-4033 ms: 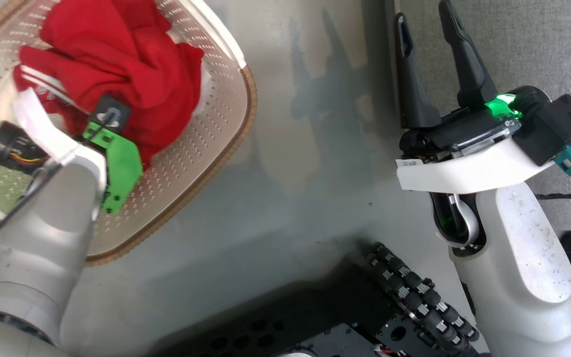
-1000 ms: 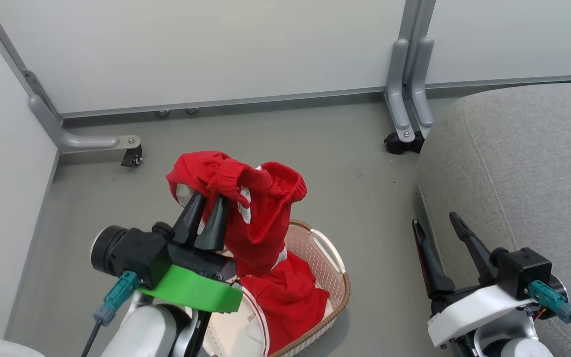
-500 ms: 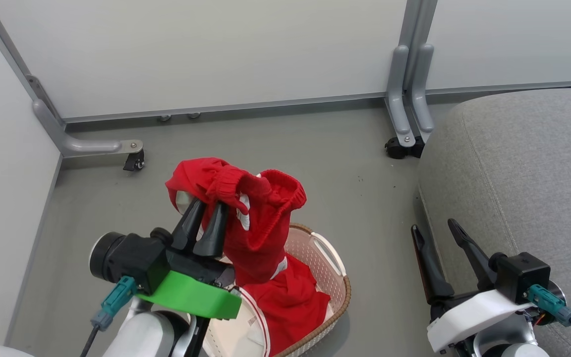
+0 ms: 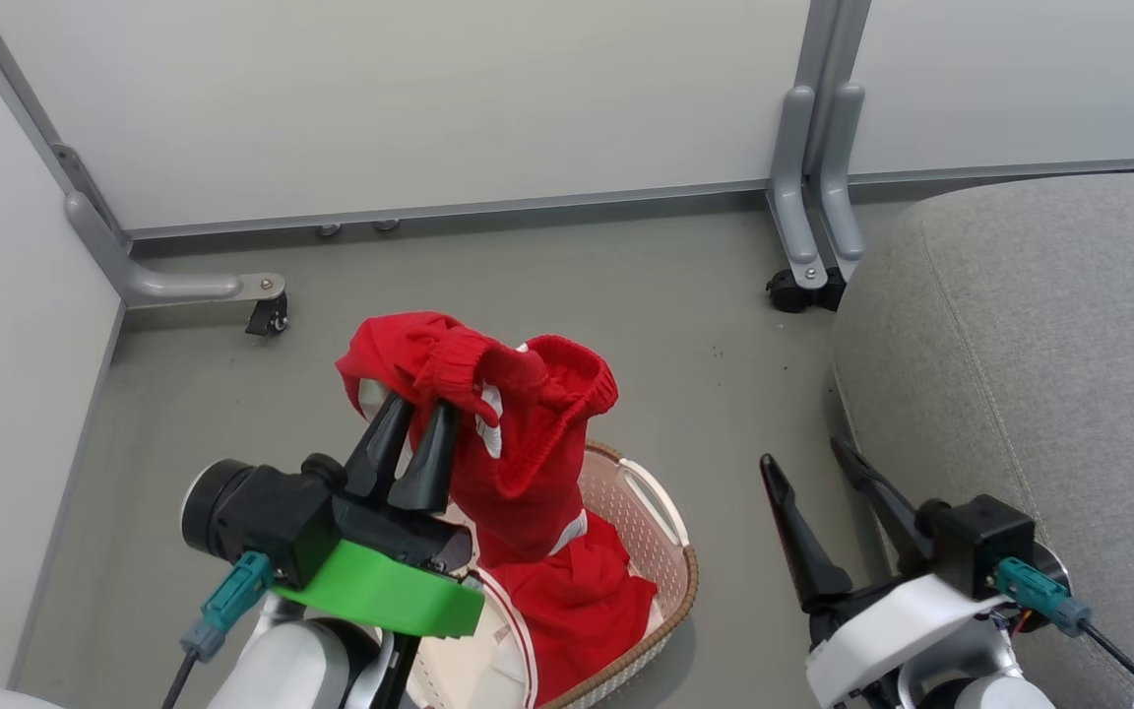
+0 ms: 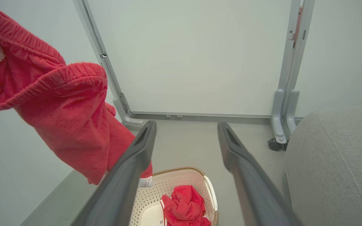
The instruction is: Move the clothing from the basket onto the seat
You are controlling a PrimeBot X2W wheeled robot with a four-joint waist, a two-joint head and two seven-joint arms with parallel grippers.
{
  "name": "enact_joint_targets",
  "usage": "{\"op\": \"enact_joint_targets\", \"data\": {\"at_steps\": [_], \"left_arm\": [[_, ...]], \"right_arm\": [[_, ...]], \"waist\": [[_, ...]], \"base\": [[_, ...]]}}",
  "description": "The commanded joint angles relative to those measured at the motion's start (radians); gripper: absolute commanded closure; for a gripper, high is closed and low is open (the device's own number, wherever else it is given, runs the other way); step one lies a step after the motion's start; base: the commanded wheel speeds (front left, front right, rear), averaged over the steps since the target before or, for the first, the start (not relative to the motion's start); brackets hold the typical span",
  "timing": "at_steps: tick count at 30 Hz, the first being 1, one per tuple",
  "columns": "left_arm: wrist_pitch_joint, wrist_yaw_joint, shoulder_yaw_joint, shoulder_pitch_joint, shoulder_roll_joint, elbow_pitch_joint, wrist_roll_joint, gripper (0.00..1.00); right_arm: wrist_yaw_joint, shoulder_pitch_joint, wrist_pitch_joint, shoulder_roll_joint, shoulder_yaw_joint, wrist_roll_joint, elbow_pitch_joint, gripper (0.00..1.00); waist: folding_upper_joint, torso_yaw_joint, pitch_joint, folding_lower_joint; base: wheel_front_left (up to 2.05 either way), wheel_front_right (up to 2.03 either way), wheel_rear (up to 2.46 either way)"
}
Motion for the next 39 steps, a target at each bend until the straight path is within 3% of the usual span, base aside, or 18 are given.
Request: {"op": "enact_joint_targets", "data": {"at_steps": [1, 10, 20, 36, 37, 38, 39], "left_arm": [[-0.005, 0.003, -0.002, -0.004, 0.004, -0.005, -0.003, 1.0], [-0.001, -0.009, -0.024, -0.032, -0.009, -0.004, -0.002, 1.0], [-0.006, -0.018, -0.045, -0.059, -0.022, 0.002, 0.0, 1.0], [-0.008, -0.031, -0.07, -0.082, -0.027, 0.011, -0.006, 1.0], [-0.008, -0.031, -0.071, -0.082, -0.028, 0.011, -0.007, 1.0], [-0.008, -0.031, -0.073, -0.082, -0.028, 0.011, -0.008, 1.0], [-0.008, -0.031, -0.074, -0.081, -0.029, 0.011, -0.007, 1.0]], "right_arm": [[0.0, -0.021, 0.007, -0.015, 0.025, 0.016, 0.006, 0.0], [0.0, -0.147, 0.037, -0.082, 0.238, 0.115, 0.066, 0.0], [0.0, -0.297, 0.03, -0.107, 0.418, 0.214, 0.185, 0.0], [0.0, -0.5, -0.089, -0.053, 0.555, 0.281, 0.378, 0.0], [0.0, -0.508, -0.097, -0.048, 0.559, 0.283, 0.393, 0.52], [0.0, -0.513, -0.108, -0.043, 0.561, 0.287, 0.401, 0.68], [0.0, -0.521, -0.115, -0.037, 0.567, 0.293, 0.412, 1.0]], "waist": [[0.0, 0.003, 0.002, 0.0001], [0.0, 0.033, 0.012, 0.0001], [0.0, 0.066, 0.036, 0.0001], [0.0, 0.083, 0.06, 0.0001], [0.0, 0.083, 0.059, 0.0001], [0.0, 0.084, 0.059, 0.0001], [0.0, 0.084, 0.058, 0.0001]], "base": [[0.0, 0.0, 0.0], [0.0, 0.0, 0.0], [0.0, 0.0, 0.0], [0.0, 0.0, 0.0], [0.0, 0.0, 0.0], [0.0, 0.0, 0.0], [0.0, 0.0, 0.0]]}}
